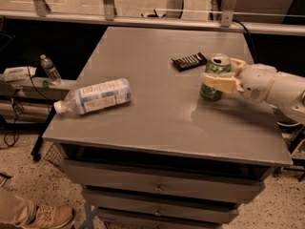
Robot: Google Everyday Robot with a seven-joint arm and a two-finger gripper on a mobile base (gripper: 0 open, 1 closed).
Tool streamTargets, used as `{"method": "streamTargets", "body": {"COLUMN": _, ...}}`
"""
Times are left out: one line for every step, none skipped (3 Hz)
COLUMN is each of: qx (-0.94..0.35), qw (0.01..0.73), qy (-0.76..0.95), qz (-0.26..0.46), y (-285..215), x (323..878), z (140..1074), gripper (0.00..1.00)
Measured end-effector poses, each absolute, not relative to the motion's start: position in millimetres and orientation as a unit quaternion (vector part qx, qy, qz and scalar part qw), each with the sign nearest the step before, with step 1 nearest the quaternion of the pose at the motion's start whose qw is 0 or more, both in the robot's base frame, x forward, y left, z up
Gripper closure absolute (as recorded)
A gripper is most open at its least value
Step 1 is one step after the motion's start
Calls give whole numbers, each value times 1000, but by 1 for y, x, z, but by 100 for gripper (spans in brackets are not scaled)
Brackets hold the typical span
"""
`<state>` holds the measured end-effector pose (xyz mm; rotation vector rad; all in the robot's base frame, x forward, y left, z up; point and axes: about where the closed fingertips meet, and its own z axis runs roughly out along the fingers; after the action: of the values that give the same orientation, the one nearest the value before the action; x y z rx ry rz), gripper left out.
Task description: Place green can upright
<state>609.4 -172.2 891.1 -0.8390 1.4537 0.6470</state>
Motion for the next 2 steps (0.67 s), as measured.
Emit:
{"method": "streamTargets", "body": {"qx": -366, "qw": 622, "qy": 632, "qz": 283, "y": -170, "x": 610, "z": 891, "gripper": 28}}
{"method": "streamTargets", "body": {"qx": -368, "qw": 621, "qy": 631, "qz": 284, "y": -167, "x": 610, "z": 892, "gripper": 3}}
